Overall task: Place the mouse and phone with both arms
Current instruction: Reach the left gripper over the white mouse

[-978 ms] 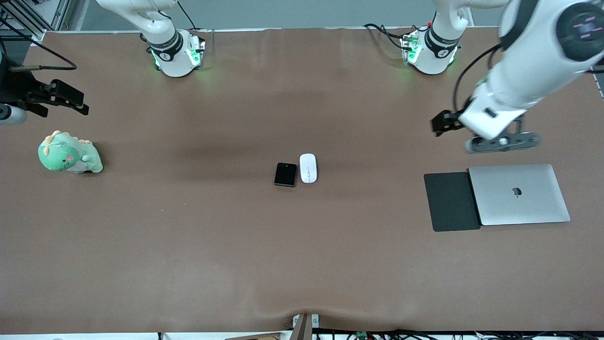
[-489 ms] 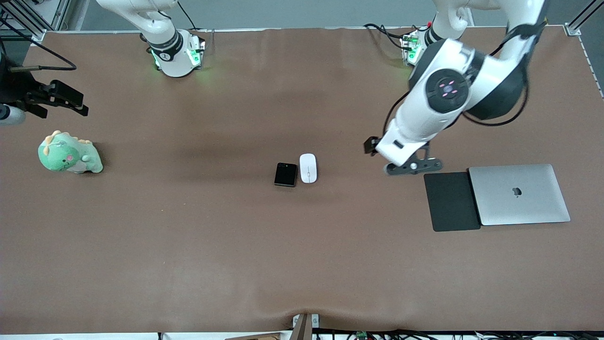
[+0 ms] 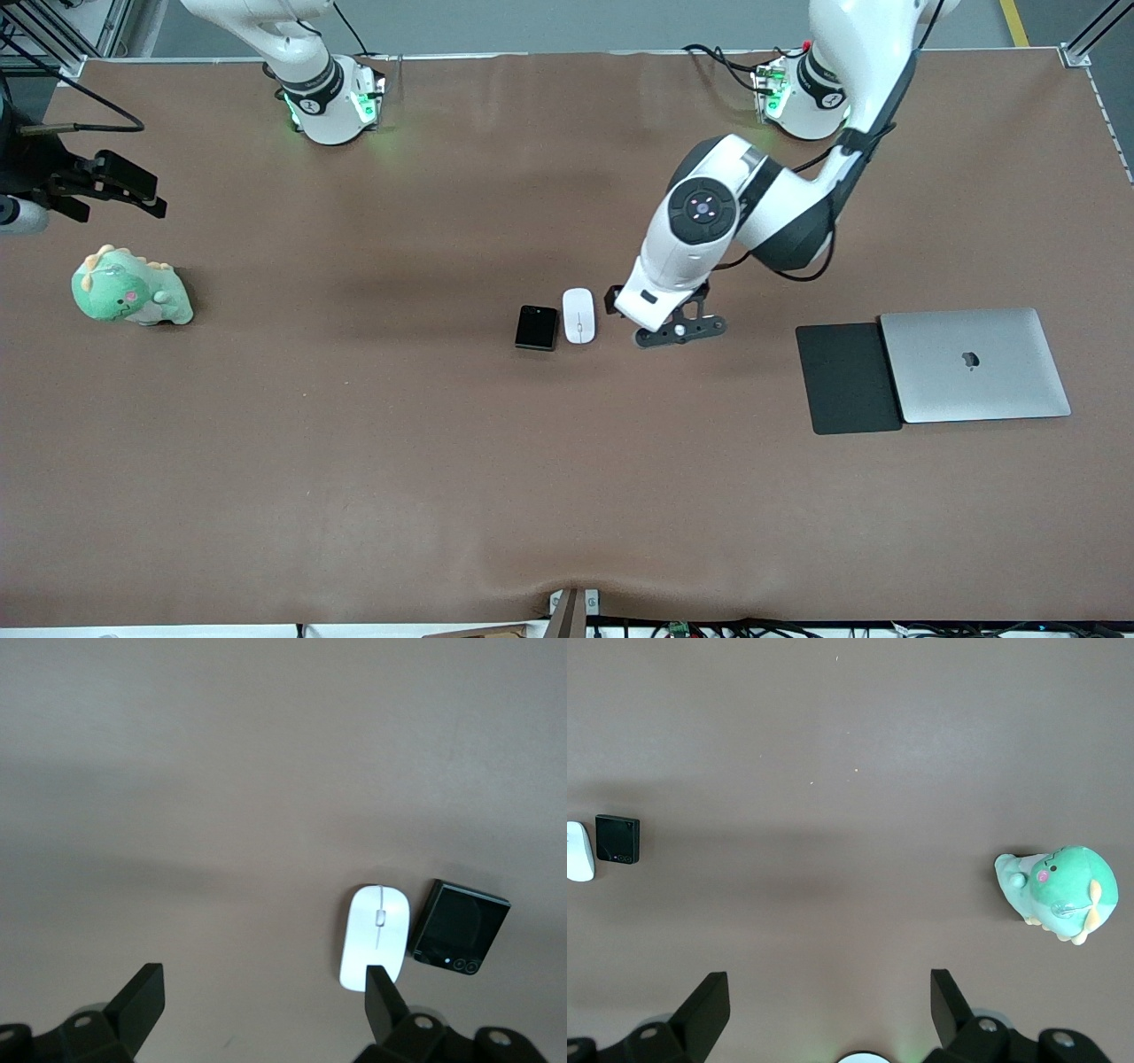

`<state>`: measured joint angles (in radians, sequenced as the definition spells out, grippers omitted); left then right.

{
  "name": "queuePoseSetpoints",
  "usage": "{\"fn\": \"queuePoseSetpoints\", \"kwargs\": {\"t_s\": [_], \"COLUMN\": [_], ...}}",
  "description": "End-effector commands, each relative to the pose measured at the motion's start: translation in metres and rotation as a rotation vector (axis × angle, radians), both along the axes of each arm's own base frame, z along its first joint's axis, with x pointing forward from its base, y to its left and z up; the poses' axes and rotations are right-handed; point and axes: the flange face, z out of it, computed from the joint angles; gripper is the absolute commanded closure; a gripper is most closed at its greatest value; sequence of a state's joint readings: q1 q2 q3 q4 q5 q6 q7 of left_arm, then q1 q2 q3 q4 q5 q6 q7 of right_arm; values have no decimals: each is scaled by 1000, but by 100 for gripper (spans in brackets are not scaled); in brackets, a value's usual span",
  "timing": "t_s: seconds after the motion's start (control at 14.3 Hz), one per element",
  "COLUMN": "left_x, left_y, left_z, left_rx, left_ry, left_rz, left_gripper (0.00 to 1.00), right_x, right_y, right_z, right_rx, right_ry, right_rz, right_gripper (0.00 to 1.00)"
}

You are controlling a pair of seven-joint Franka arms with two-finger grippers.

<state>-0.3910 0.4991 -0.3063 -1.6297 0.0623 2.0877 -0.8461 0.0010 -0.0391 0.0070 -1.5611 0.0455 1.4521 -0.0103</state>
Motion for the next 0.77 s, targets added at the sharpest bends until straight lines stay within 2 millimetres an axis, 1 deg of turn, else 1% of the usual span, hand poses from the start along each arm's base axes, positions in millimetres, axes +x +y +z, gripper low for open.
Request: {"fn": "queuePoseSetpoints", "kwargs": {"t_s": [0.0,0.07,0.14,0.28,0.56,0.63,0.7], "left_x": [-3,-6,-7,-16,-26,-31,-32], "left_y": [-34,-45,-51,-67,-81,-88,-91], "left_z": [-24,-37,-48,-68,-103,-109,-115], "left_rx": [-22,-20,-20,-34,-10,-13,-21], "left_ry": [-13,-6,-4,-11,-35,-46,-51], "left_rz": [-20,-16,-4,-14,-13,-15,-13], "left_gripper": [0,0,0,0,0,1,3], "right_x": [1,1,1,1,1,2,2], "right_y": [8,6,4,5,7,6,6], "right_z": [3,3,3,3,2,2,2], "right_rx": [-1,-1,0,0,-1,-1,-1], "right_ry": [-5,-4,-3,-6,-4,-4,-4], "right_rz": [14,14,16,15,17,15,15], "right_gripper": [0,0,0,0,0,0,0]}}
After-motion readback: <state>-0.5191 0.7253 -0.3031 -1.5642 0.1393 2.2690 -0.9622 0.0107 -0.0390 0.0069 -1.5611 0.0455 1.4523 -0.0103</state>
